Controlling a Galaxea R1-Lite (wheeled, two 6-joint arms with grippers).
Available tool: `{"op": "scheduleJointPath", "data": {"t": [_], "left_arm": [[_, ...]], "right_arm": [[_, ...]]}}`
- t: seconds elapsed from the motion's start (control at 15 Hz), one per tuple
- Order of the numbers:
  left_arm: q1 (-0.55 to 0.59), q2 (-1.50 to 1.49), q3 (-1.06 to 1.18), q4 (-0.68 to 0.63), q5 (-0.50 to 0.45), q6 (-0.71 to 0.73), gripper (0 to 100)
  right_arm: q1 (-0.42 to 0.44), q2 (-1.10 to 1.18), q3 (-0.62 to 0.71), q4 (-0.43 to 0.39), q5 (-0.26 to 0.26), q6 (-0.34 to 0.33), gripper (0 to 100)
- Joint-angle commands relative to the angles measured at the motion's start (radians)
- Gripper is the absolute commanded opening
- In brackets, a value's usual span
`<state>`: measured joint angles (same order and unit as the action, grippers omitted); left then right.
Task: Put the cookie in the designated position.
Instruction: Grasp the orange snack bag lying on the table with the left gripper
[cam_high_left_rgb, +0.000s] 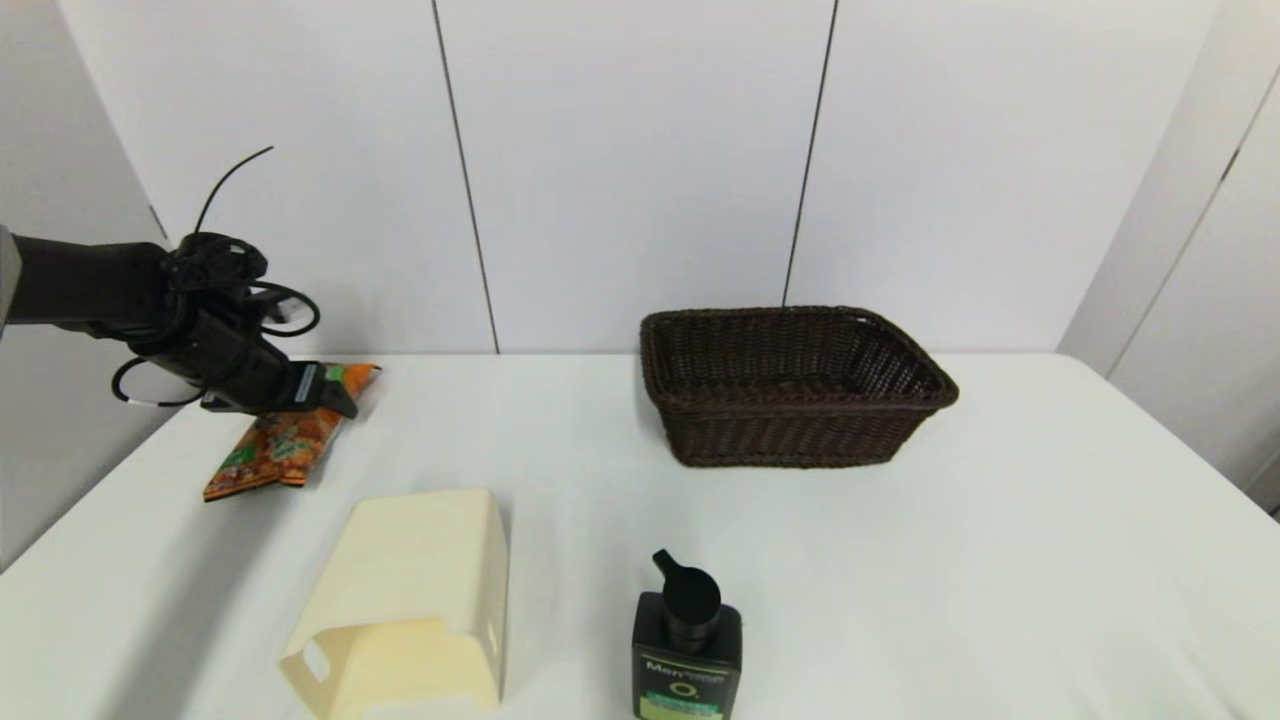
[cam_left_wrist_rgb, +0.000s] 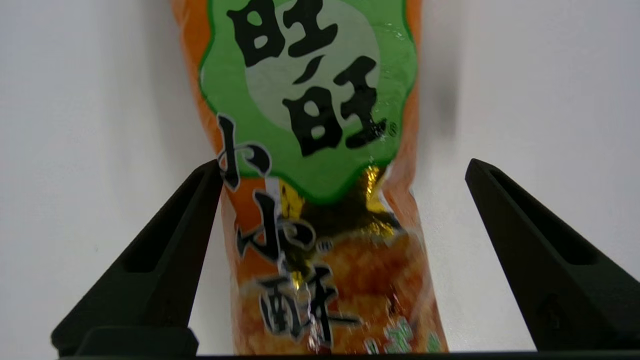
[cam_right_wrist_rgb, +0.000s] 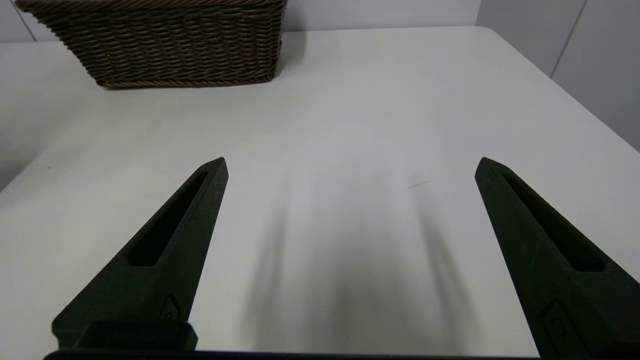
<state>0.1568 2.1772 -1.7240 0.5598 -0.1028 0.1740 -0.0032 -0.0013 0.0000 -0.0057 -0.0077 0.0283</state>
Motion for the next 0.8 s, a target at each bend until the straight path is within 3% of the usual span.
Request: {"op": "scheduleJointPath", "data": {"t": [0.07, 0.6, 0.67, 0.8], "left_arm": [[0.006, 0.049, -0.005, 0.006, -0.003, -0.002, 0], [0.017, 0.047, 0.001, 0.008, -0.083, 0.001, 0], [0.017, 0.042, 0.0, 0.002, -0.117, 0.001, 0], [0.017, 0.007, -0.003, 0.0, -0.272, -0.001, 0]], "right_arm": [[0.0, 0.0, 0.002, 0.0, 0.0, -0.001, 100], [0.0, 0.0, 0.002, 0.0, 0.0, 0.001, 100], [0.0, 0.0, 0.002, 0.0, 0.0, 0.001, 100], [0.0, 0.0, 0.002, 0.0, 0.0, 0.001, 100]]}}
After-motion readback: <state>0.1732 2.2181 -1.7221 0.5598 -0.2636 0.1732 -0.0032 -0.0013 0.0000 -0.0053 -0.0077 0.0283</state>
